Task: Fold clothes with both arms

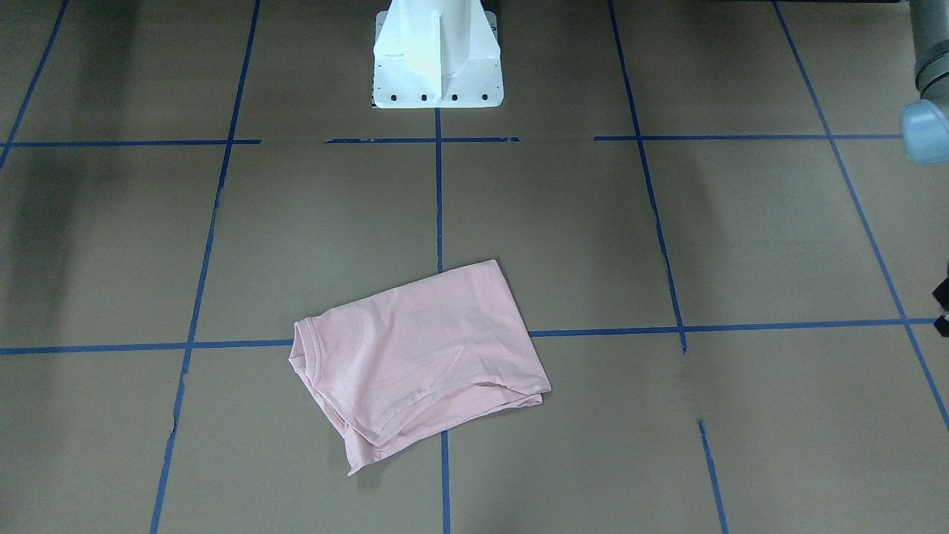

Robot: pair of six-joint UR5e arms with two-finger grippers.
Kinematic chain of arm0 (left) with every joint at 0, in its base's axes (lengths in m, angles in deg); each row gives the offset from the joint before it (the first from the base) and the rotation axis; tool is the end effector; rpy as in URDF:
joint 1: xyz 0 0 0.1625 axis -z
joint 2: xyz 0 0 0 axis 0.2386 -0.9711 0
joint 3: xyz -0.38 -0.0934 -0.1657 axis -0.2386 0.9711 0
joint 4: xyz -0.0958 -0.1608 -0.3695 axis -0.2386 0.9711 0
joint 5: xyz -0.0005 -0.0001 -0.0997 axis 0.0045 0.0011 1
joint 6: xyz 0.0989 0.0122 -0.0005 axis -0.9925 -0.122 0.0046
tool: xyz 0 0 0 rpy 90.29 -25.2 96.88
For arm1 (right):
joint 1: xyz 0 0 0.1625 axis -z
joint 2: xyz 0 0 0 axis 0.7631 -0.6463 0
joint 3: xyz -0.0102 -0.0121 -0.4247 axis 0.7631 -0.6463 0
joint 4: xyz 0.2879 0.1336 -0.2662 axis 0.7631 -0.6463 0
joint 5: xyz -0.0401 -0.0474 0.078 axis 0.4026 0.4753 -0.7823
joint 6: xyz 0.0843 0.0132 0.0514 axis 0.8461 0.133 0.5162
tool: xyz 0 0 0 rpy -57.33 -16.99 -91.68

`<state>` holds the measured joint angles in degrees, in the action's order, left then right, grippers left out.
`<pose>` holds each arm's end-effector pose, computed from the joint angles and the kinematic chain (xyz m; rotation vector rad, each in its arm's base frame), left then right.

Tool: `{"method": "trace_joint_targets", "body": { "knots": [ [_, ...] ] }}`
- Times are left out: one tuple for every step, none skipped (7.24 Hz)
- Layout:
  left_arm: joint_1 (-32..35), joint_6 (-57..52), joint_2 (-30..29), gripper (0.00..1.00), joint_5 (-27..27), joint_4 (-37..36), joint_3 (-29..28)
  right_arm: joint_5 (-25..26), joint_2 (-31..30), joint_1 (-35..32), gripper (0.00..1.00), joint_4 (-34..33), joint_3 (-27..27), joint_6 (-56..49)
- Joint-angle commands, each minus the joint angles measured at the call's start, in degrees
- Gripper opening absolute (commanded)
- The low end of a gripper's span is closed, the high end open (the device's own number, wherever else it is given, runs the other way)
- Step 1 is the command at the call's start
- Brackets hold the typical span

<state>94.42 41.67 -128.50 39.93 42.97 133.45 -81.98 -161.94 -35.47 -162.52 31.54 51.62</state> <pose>0.0246 -0.6322 0.5042 0.4559 0.6781 0.0613 0.0075 -0.6228 0.5619 0.1646 -0.8540 -0.0673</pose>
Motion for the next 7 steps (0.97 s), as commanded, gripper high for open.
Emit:
{"method": "trace_joint_targets", "body": {
  "knots": [
    [6.37,-16.82,1.84,1.00,4.46,-11.38,0.42,-0.13,-7.55,-0.75,1.00,-16.50,14.73,-6.92],
    [7.96,-23.84,1.84,1.00,4.48,-16.58,0.51,0.74,-8.79,-1.18,1.00,-22.50,17.40,-14.09],
    [8.06,-25.31,2.01,1.00,4.57,-20.46,0.77,0.75,-10.45,-2.67,1.00,-24.39,17.34,-19.73],
    [8.24,-24.97,5.15,1.00,5.96,-20.41,0.69,0.31,-13.78,-3.72,1.00,-23.54,16.99,-21.44],
    [7.98,-24.88,7.18,1.00,10.85,-16.41,-1.31,0.57,-14.51,-3.73,1.00,-20.92,16.55,-20.23],
    [7.98,-24.79,7.46,1.00,10.89,-8.45,-4.29,0.66,-15.03,-4.00,1.00,-20.02,16.46,-20.22],
    [7.89,-24.88,10.59,1.00,10.89,-5.85,-4.76,1.01,-15.56,-4.00,1.00,-20.01,16.55,-20.22]
  ]
}}
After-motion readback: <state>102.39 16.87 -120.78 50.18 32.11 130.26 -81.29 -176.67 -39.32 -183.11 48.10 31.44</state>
